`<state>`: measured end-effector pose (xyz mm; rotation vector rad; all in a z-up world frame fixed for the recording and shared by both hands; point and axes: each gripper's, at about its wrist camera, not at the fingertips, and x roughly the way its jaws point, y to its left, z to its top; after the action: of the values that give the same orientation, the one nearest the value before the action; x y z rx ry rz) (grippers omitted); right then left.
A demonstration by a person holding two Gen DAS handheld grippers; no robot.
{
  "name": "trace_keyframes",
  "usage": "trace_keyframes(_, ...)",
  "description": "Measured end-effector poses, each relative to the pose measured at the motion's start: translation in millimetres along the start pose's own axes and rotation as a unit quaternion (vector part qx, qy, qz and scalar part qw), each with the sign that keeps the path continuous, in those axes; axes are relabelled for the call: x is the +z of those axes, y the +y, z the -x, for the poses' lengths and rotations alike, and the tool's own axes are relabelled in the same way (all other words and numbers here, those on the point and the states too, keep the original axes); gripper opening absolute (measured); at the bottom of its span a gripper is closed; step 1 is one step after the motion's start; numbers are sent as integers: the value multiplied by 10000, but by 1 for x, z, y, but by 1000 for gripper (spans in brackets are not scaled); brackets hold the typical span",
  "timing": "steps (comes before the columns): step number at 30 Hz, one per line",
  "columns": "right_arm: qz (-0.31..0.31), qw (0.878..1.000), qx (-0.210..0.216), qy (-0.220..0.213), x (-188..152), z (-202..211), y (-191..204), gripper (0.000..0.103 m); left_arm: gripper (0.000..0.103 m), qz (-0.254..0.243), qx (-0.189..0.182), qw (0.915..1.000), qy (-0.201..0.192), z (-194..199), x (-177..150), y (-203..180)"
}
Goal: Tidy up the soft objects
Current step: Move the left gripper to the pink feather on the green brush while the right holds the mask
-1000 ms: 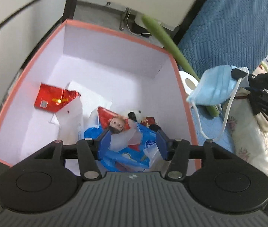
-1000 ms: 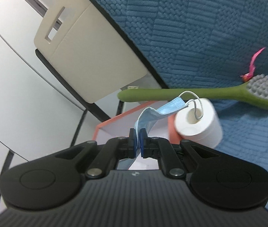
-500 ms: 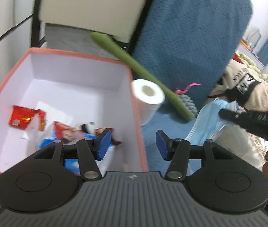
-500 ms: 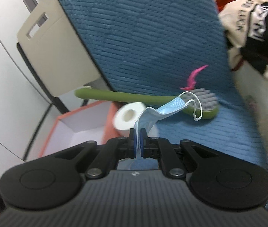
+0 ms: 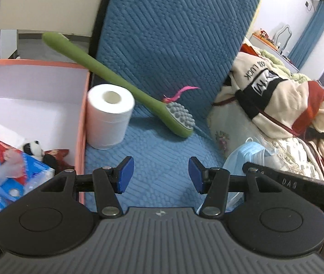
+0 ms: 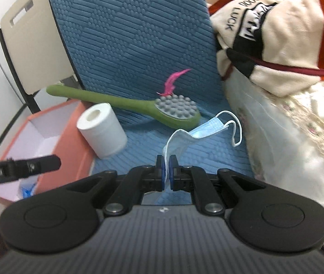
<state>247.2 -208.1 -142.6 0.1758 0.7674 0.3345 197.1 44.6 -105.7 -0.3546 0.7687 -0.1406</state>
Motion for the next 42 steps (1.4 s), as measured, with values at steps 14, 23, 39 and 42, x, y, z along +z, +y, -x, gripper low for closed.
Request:
trace_keyframes(14,-191,9990,-174,-356,-17,-7,-30,8,59,-179,183,9996,75,-43,-15,-34)
trace_keyframes(23,-324,9981,-327,-417,-1,-45,-45,8,59,-252,187,9993,200,-92,12,-38)
trace_keyframes(39,-512,9977,-412,-185,27,-106,-49,8,59,-644,295,9972,241,-175,68,-53)
trace_keyframes(42,-586,9976,-332,-135,30,-113,-50,8,59,-814,319,9961,147,-187,83,-55)
